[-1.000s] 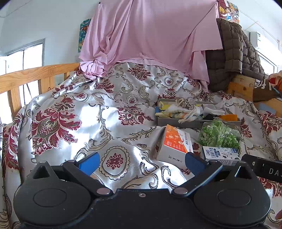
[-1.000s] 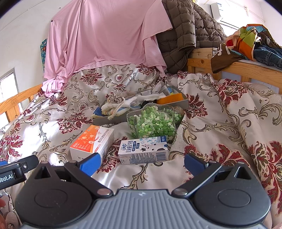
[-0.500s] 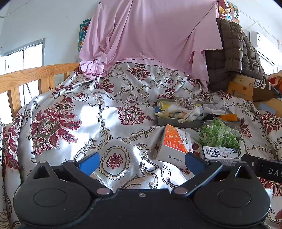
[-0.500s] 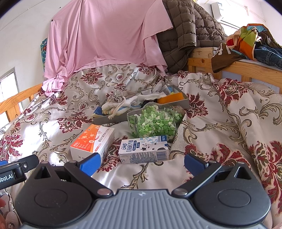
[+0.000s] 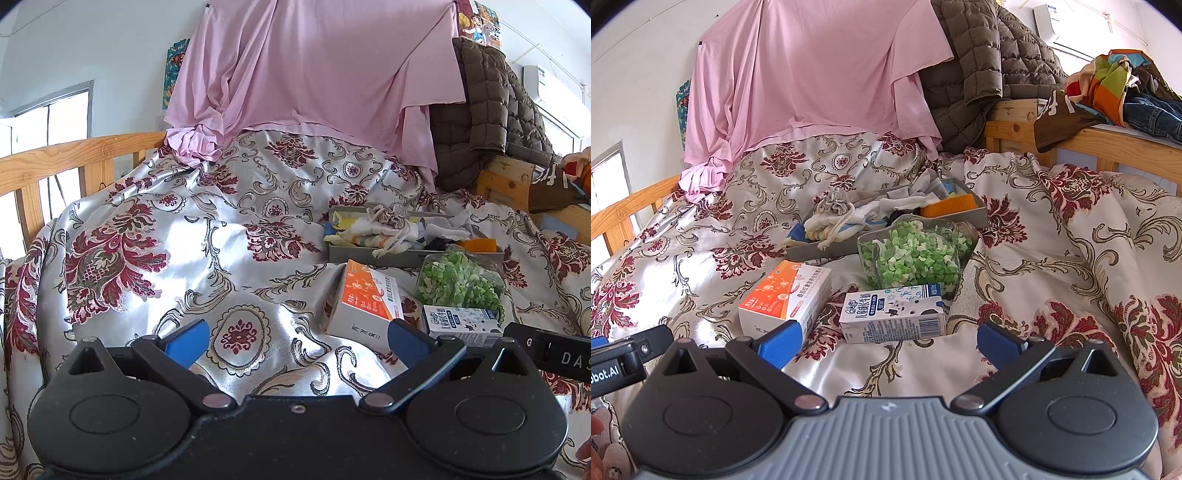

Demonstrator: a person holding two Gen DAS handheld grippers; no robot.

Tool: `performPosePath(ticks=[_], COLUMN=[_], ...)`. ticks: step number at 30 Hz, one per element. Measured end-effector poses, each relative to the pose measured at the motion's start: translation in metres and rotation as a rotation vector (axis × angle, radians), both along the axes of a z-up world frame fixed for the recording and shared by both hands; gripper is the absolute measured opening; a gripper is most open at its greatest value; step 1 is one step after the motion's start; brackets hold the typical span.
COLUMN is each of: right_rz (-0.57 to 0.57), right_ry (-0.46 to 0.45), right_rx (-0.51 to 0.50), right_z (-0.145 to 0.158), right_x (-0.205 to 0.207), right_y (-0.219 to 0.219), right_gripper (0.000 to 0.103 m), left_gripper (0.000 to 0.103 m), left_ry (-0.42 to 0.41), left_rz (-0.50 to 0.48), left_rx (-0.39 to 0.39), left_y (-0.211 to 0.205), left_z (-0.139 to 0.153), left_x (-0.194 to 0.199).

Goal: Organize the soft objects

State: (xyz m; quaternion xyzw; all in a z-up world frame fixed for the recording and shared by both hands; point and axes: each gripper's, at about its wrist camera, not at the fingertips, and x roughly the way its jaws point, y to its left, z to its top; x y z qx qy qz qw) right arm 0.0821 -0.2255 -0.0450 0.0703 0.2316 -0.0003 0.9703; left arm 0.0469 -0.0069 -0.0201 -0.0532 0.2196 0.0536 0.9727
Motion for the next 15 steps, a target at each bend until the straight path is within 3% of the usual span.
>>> performPosePath(ticks=[15], right_rz=[0.0], right_ry=[0.0], right_rx=[-0.001], right_z=[0.0001], right_x=[0.0001], right_y=[0.0002], right_gripper=[0.103], left_gripper=[0.102], left_ry=[0.009], left_rz=[-0.007], left_rx=[0.0], left_y=[-0.0007], left_z=[-0.0023], left_x=[-0.0002])
